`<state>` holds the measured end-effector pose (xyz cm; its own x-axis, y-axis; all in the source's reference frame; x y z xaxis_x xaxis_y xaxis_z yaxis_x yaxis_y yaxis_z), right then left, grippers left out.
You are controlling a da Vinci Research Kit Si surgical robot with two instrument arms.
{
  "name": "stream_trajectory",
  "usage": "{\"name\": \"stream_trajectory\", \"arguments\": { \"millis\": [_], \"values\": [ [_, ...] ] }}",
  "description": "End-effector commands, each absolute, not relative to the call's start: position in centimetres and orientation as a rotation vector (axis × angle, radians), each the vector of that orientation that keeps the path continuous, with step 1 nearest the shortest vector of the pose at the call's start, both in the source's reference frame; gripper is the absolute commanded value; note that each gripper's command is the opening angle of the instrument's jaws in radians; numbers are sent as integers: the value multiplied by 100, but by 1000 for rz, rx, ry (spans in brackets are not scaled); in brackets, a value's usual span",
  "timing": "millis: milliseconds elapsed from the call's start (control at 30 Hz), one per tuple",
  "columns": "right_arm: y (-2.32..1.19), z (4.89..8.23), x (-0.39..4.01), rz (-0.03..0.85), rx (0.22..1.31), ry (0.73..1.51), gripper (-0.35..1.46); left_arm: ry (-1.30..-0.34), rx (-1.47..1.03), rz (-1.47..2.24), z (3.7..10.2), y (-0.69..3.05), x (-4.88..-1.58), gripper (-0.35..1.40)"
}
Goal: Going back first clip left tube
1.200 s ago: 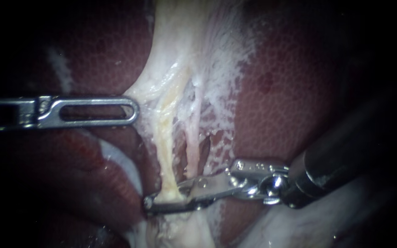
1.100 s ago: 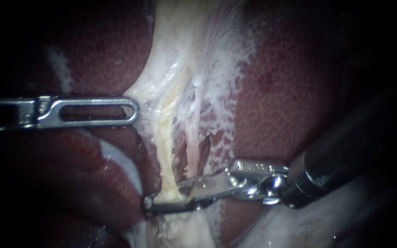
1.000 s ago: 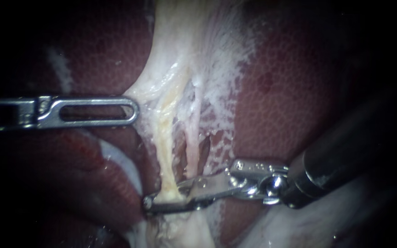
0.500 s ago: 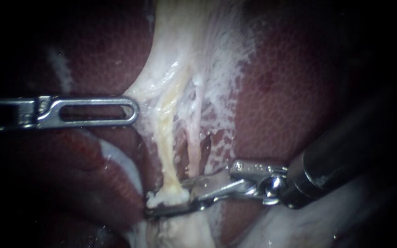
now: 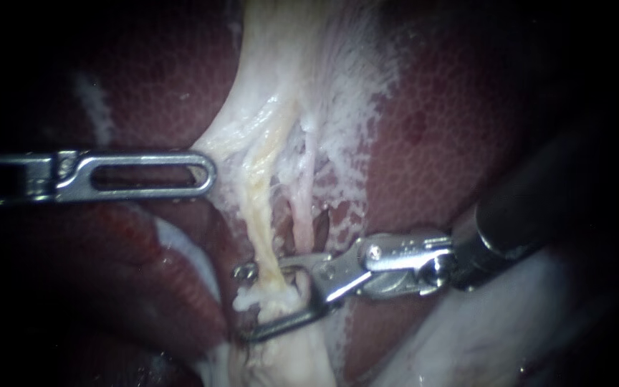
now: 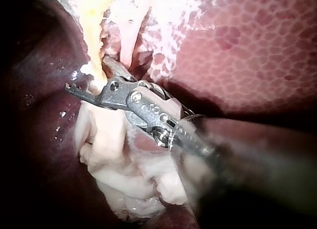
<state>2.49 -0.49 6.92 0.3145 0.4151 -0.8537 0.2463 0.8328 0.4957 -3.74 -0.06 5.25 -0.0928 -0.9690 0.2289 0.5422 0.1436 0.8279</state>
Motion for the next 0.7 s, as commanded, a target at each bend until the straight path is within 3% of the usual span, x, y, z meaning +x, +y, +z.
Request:
{"name": "stream_trajectory", "arguments": {
  "millis": [33,333,700],
  "values": [
    [-48,691,247,118,614,1270,60,-977,575,-1387,525,-6,-374,-35],
    [-44,685,226,128,590,1268,60,-977,576,-1386,526,-5,-373,-35],
    [-23,657,157,184,577,1251,60,-978,572,-1387,530,-7,-377,-35]
  ]
}}
